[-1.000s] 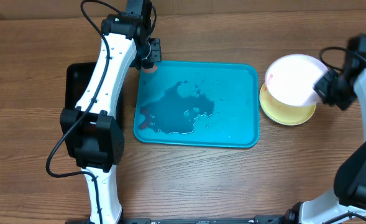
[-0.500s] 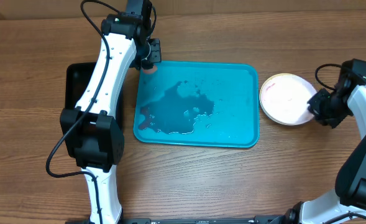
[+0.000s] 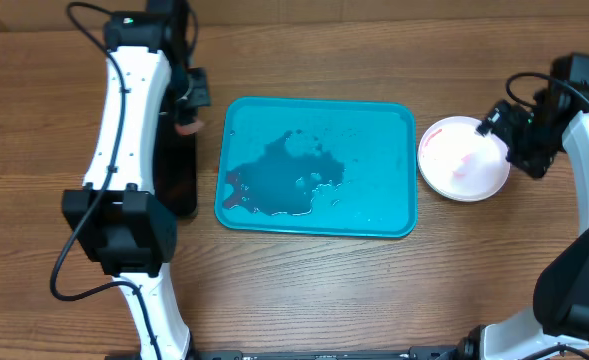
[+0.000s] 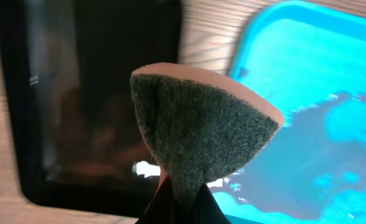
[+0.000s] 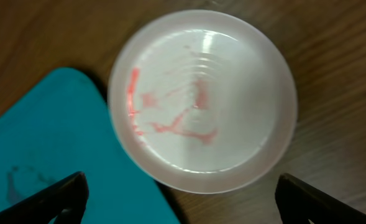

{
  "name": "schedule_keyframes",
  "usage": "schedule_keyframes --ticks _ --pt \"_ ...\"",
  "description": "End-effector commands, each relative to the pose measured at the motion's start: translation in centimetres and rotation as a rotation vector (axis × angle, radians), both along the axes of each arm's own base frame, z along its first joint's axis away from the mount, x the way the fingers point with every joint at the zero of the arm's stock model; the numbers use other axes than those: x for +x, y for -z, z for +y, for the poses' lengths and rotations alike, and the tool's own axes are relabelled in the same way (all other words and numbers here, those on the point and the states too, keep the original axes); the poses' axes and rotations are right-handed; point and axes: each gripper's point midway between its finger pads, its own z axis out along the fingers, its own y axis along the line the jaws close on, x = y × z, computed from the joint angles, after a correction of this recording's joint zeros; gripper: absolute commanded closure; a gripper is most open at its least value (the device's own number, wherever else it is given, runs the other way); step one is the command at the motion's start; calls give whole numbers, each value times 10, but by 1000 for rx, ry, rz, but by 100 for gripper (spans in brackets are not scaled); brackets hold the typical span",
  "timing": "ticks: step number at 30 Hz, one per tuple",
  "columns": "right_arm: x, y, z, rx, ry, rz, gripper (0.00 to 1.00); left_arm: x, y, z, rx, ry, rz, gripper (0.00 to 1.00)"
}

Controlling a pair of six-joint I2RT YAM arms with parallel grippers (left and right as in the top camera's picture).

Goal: Clean dirty plates on tray and stack at the side
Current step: 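Lower the sponge onto the black mat with the left gripper and release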

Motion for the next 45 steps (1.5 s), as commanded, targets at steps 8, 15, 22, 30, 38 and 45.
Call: schedule_keyframes --ticks 8,15,22,30,38,45 --pt "13 -26 58 -24 -189 -88 0 -29 86 68 13 -146 106 96" --pt "12 -26 67 -23 -211 -87 0 -35 125 81 11 -191 99 66" --pt "10 -25 67 -32 -242 -82 0 -21 95 84 18 -186 59 0" --pt "2 -39 62 -74 -270 -81 0 1 -7 58 21 -150 -100 0" --pt "-30 -123 48 -183 -232 -215 0 11 -64 5 8 -34 -281 0" --pt "-103 -184 46 -226 -210 -310 0 13 -59 -12 4 4 -273 0"
